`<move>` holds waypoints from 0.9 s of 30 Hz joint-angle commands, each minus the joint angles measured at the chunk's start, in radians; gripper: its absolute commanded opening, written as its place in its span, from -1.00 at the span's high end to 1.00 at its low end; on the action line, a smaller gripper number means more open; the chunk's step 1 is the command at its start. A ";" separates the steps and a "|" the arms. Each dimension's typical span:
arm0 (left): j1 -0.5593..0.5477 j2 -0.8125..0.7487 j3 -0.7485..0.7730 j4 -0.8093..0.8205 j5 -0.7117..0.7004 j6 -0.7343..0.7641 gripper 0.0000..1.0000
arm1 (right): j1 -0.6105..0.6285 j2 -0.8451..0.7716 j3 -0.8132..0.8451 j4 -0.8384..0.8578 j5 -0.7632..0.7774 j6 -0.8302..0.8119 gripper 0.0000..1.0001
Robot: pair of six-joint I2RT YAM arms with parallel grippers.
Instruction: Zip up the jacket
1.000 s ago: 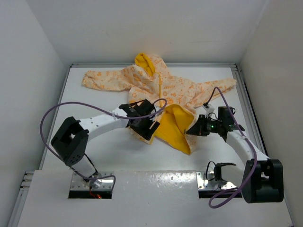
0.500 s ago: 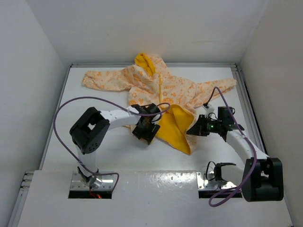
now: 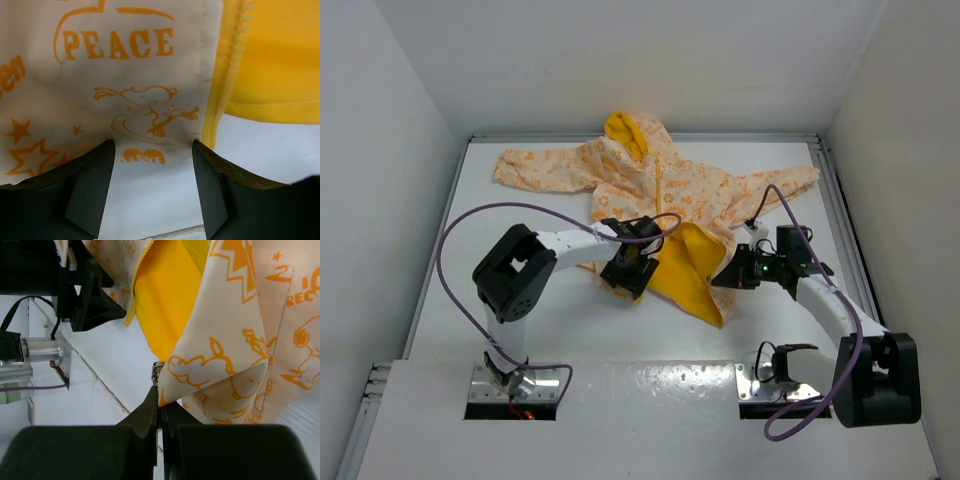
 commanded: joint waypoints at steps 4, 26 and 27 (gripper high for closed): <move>0.018 0.049 0.003 0.011 0.000 -0.020 -0.37 | 0.008 -0.005 0.034 0.015 -0.003 -0.031 1.00; 0.131 -0.281 -0.008 0.254 0.253 -0.092 1.00 | 0.017 -0.048 -0.019 0.114 -0.168 -0.035 1.00; 0.131 -0.306 -0.008 0.274 0.253 -0.112 1.00 | 0.022 -0.054 -0.025 0.139 -0.229 -0.003 1.00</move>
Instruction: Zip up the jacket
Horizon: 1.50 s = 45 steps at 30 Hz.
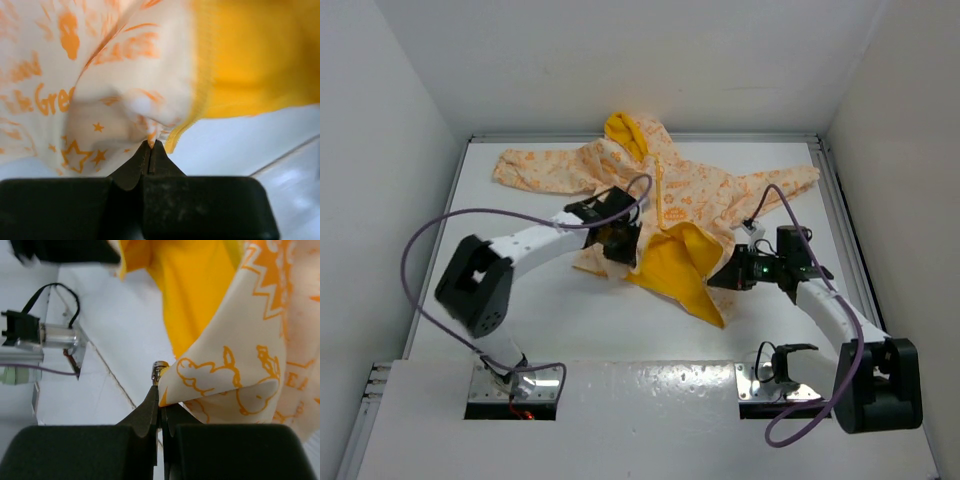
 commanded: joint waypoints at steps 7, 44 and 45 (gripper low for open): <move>0.016 -0.188 0.057 0.251 0.119 -0.098 1.00 | 0.138 -0.088 -0.084 0.489 -0.243 0.223 1.00; 0.076 -0.428 -0.424 1.114 0.370 -0.497 1.00 | 0.184 0.029 -0.123 1.051 -0.214 0.551 1.00; 0.076 -0.428 -0.424 1.113 0.381 -0.497 1.00 | 0.183 0.032 -0.114 1.053 -0.214 0.558 1.00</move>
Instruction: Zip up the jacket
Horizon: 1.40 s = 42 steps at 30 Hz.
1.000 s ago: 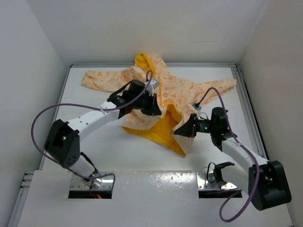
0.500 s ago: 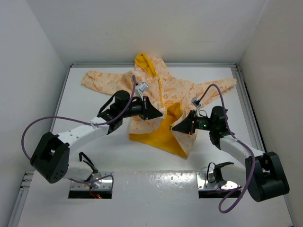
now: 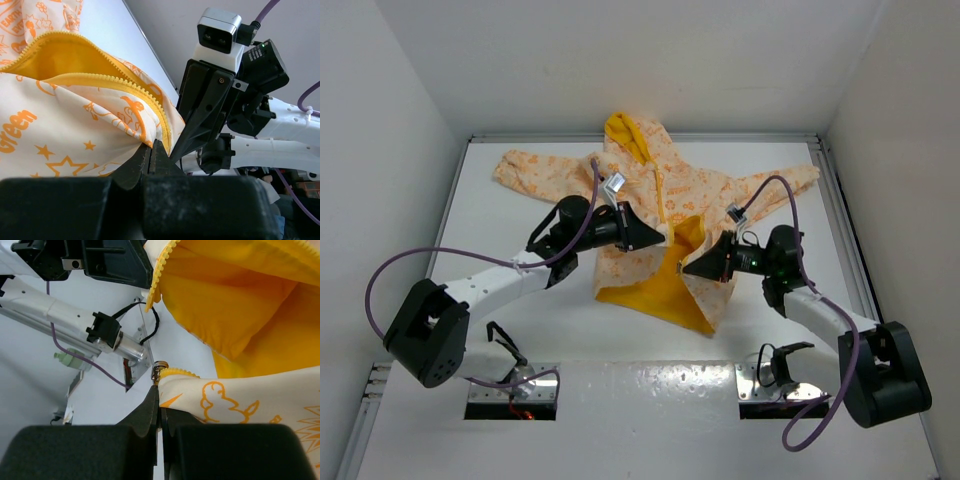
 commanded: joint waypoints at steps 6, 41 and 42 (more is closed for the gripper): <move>0.013 -0.029 0.010 0.054 0.029 -0.023 1.00 | 0.004 0.013 0.056 0.115 -0.007 0.035 1.00; -0.015 0.008 0.053 -0.049 0.017 0.015 1.00 | 0.007 0.070 0.151 0.136 0.014 0.053 1.00; -0.015 0.008 0.053 -0.040 0.017 0.015 1.00 | 0.009 0.070 0.151 0.135 0.016 0.053 1.00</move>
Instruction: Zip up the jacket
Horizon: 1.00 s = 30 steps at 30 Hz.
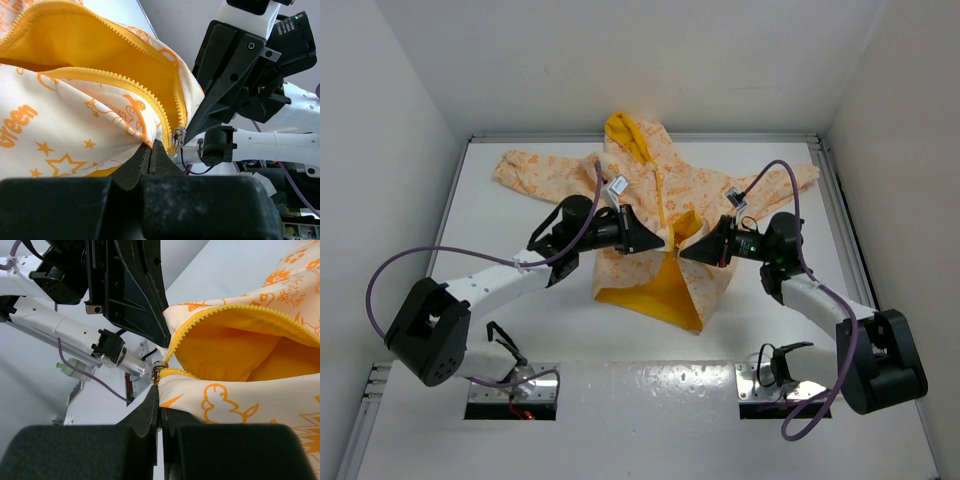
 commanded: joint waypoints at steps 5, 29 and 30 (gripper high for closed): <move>-0.007 -0.001 0.040 0.049 0.001 0.013 1.00 | 0.006 0.002 0.036 0.078 0.000 -0.007 1.00; 0.002 0.028 0.082 0.049 0.019 -0.005 1.00 | 0.014 0.007 0.037 0.070 0.010 -0.024 1.00; 0.002 0.028 0.082 0.049 0.019 -0.005 1.00 | 0.008 0.007 0.042 0.072 0.010 -0.026 1.00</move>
